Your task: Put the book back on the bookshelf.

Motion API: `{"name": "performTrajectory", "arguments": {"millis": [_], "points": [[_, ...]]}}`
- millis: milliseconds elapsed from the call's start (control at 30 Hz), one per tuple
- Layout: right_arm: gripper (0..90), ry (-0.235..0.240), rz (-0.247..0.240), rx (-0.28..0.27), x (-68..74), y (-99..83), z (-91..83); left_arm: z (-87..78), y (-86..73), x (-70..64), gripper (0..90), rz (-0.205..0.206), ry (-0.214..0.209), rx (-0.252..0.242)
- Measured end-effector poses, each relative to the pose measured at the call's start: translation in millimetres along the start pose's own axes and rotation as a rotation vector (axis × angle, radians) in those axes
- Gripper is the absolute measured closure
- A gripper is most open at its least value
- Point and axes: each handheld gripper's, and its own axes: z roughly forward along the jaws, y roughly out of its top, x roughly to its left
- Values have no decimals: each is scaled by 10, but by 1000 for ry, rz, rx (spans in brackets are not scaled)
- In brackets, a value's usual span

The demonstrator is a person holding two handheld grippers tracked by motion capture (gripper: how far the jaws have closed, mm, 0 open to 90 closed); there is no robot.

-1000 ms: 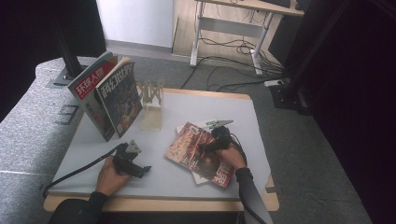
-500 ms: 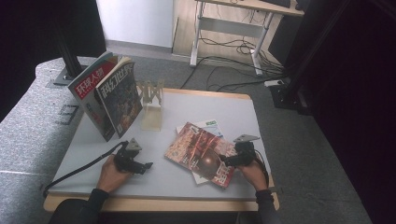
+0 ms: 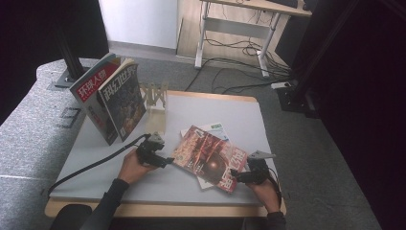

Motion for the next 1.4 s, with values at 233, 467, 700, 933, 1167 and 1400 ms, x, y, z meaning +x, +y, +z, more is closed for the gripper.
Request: {"name": "performTrajectory", "arguments": {"millis": [233, 467, 700, 933, 1167, 1400], "points": [[149, 10, 9, -3, 46, -2, 0, 174, 63, 9, 273, -2, -54, 23], [152, 15, 17, -6, 44, -8, 5, 241, 63, -36, 357, -1, -83, 11], [154, 21, 3, 10, 14, 35, 30, 237, 50, -81, 361, -7, -60, 23], [159, 29, -8, 11, -40, 104, 97, 186, 16, -183, 361, 18, -22, 48], [158, 39, -14, 6, -78, 175, 176, 124, -46, -278, 373, 22, -6, 59], [158, 49, -25, 4, -104, 249, 255, 63, -137, -363, 395, 11, -8, 63]]}}
